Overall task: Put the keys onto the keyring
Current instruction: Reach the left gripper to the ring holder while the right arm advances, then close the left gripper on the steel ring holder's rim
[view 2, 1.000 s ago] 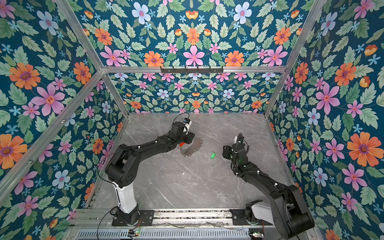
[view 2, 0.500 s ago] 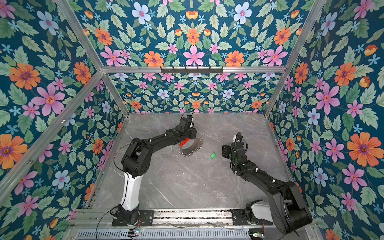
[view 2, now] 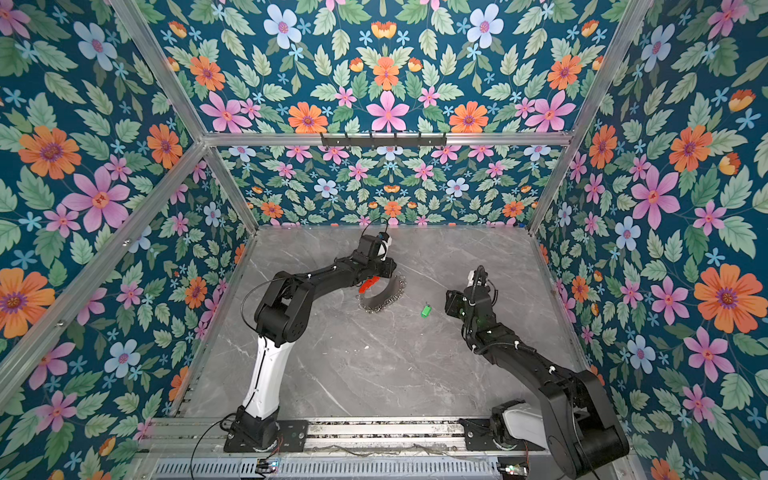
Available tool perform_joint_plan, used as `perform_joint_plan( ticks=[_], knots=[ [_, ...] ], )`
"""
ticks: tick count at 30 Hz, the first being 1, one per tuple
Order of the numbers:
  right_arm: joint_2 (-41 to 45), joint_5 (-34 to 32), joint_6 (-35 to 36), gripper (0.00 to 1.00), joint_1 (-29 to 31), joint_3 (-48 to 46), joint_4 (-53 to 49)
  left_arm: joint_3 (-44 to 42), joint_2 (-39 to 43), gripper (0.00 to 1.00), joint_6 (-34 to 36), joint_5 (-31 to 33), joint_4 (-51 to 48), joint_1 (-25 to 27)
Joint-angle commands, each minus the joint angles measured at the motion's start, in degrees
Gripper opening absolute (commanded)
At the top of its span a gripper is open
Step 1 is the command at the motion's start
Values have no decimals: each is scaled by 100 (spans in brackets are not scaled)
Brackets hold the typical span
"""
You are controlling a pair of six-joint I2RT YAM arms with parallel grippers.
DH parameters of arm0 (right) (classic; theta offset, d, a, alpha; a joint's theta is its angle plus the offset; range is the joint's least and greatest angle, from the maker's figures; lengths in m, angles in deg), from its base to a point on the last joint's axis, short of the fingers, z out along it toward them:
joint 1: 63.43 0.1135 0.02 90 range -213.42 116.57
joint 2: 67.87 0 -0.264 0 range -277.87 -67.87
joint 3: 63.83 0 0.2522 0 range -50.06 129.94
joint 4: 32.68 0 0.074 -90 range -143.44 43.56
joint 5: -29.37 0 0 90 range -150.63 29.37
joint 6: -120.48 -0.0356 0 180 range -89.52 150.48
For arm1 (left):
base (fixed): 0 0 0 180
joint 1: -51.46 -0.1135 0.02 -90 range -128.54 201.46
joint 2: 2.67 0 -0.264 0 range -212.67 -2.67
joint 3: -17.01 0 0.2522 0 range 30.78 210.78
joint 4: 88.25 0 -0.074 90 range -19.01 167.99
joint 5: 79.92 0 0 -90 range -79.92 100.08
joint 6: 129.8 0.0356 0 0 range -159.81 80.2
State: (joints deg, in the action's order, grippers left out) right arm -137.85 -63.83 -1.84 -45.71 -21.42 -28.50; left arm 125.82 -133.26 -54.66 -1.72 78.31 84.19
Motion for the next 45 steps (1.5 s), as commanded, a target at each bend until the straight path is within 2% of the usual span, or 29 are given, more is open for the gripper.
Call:
perform_joint_plan(
  ticks=[1,7,16,25,29,33,37,42,45],
  knots=[
    [3,-35,23,48,4,1,139,153,-113,30,53,-333,-39,14],
    [12,0,15,48,3,10,143,347,-284,30,-33,-478,-111,14],
    [27,20,24,48,4,10,145,471,-431,30,115,-280,-254,14],
    [-7,14,32,47,4,7,180,427,-488,27,64,-474,-268,14],
    [-8,48,32,47,4,10,193,333,-395,23,78,-494,-260,23],
    [0,53,31,46,4,10,199,200,-246,9,120,-460,-235,23],
    [14,57,30,46,-1,5,201,15,-3,0,123,-417,-186,23],
    [-10,35,40,46,4,10,202,-501,524,0,98,-265,86,62],
    [-48,-43,50,46,-1,18,201,-1244,1080,0,191,-302,734,148]
  ],
)
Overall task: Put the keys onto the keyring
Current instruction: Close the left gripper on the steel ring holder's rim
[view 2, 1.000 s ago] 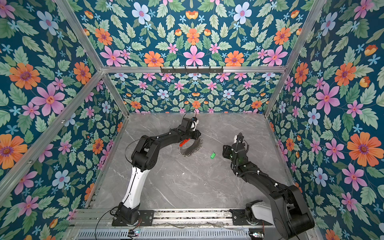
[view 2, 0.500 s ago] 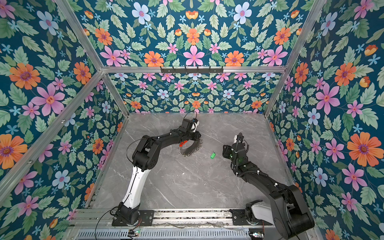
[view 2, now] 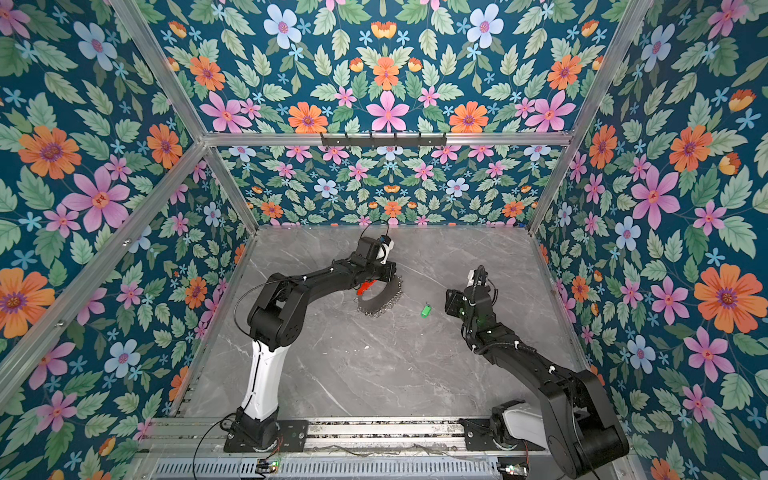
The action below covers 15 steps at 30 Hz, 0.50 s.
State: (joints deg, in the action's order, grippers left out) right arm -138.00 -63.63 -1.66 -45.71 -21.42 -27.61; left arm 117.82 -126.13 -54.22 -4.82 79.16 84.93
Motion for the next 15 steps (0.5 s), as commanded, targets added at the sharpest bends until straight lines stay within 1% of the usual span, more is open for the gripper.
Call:
perform_joint_plan(
  ticks=[1,3,6,8,10,12,13,14,15],
  knots=[
    [-42,-68,32,46,4,35,97,-777,577,0,187,-21,984,108],
    [-84,-103,49,46,-1,54,116,-1653,1119,0,211,-101,1948,159],
    [-235,-107,106,46,3,86,228,-2867,1868,0,349,-612,3426,159],
    [-393,21,165,46,3,144,296,-3498,2276,0,380,-847,4105,159],
    [-587,385,248,46,3,245,381,-3926,2630,0,132,-851,4561,151],
    [-742,869,240,44,4,423,342,-4202,2871,0,-235,-1052,4957,150],
    [-744,1324,271,41,-10,612,111,-4297,2987,0,-437,-1243,5137,151],
    [-687,1883,394,35,-6,827,-175,-4369,3084,0,-634,-1435,5321,151],
    [-587,2416,514,32,16,1011,-354,-4423,3159,0,-853,-1616,5540,149]
  ],
)
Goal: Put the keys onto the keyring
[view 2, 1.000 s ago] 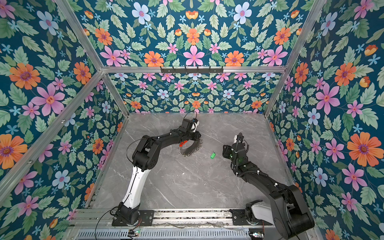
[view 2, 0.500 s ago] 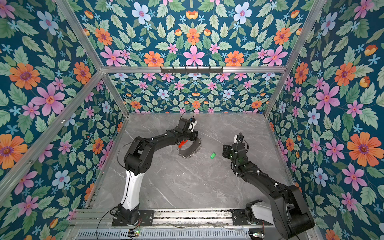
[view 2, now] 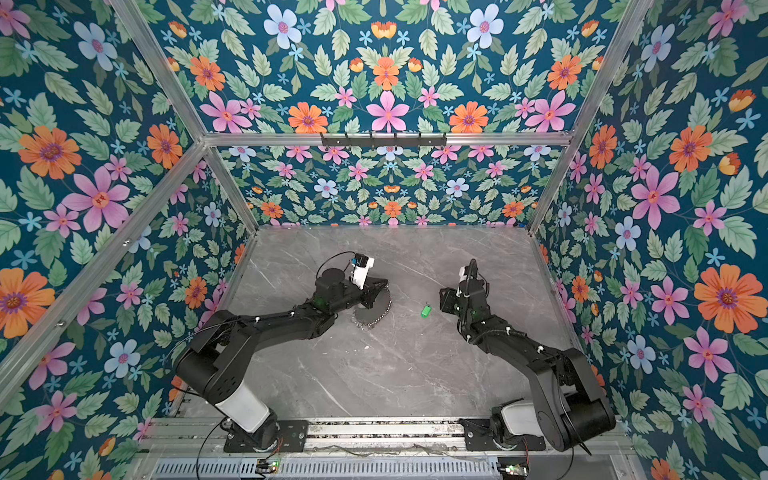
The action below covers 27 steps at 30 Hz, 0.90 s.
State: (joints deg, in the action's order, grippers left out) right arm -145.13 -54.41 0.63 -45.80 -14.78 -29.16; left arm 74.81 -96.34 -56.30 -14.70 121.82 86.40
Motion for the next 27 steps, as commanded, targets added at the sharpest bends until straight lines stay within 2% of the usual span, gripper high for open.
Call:
perform_joint_plan(
  ticks=[1,4,8,10,13,16,27],
  knots=[
    [244,1746,277,31,44,410,-251,-188,215,0,-871,-740,1519,4],
    [775,2239,-52,28,64,610,-675,-366,214,0,-1958,-728,2646,4],
    [1363,2191,-547,24,297,648,-692,-422,-20,0,-3187,-537,4317,12],
    [1431,2223,-618,22,370,746,-663,-399,-75,0,-3510,-393,4680,13],
    [1359,2266,-696,16,476,1052,-666,-323,-66,0,-3806,-229,4740,30],
    [1212,2281,-738,15,673,1360,-637,-308,7,0,-4021,-77,4871,80],
    [524,2050,-848,15,1404,2182,-195,-194,222,0,-3893,591,5100,451]
  ],
)
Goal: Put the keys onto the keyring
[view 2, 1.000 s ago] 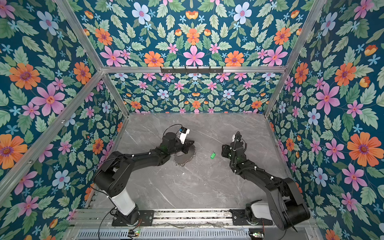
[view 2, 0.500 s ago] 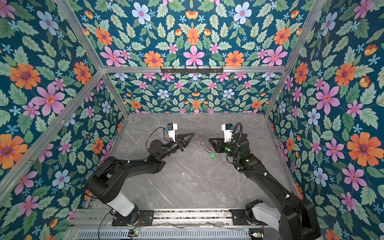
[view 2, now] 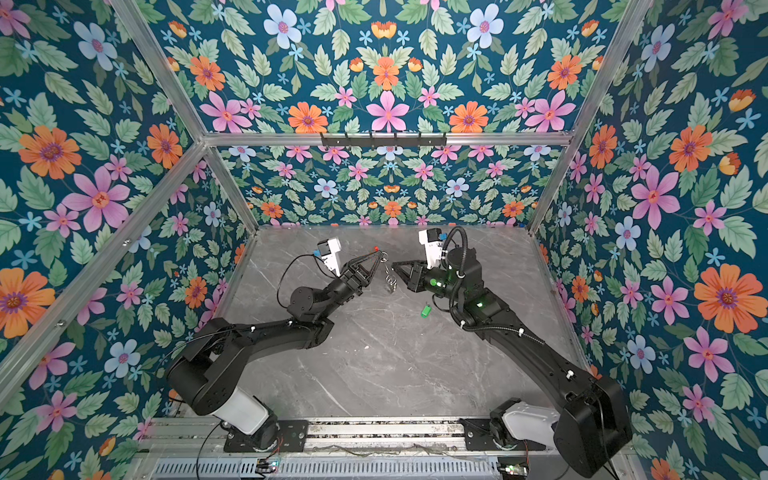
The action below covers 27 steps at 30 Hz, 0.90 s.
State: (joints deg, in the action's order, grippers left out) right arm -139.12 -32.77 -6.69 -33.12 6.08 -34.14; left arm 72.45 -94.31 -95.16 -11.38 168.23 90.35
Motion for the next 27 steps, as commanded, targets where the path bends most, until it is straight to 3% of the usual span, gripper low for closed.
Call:
perform_joint_plan(
  ticks=[1,10,17,21,27],
  knots=[
    [-101,-183,-115,15,225,114,342,34,10,0,-28,338,492,73],
    [-75,-489,-282,12,512,55,405,-138,88,0,24,1239,539,350],
    [461,-1344,328,13,420,312,-804,-25,93,0,182,1196,539,385],
    [628,-1126,369,14,194,392,-859,4,101,0,219,1074,537,382],
    [519,-217,308,21,151,700,-610,117,14,0,9,1040,539,396]
  ],
)
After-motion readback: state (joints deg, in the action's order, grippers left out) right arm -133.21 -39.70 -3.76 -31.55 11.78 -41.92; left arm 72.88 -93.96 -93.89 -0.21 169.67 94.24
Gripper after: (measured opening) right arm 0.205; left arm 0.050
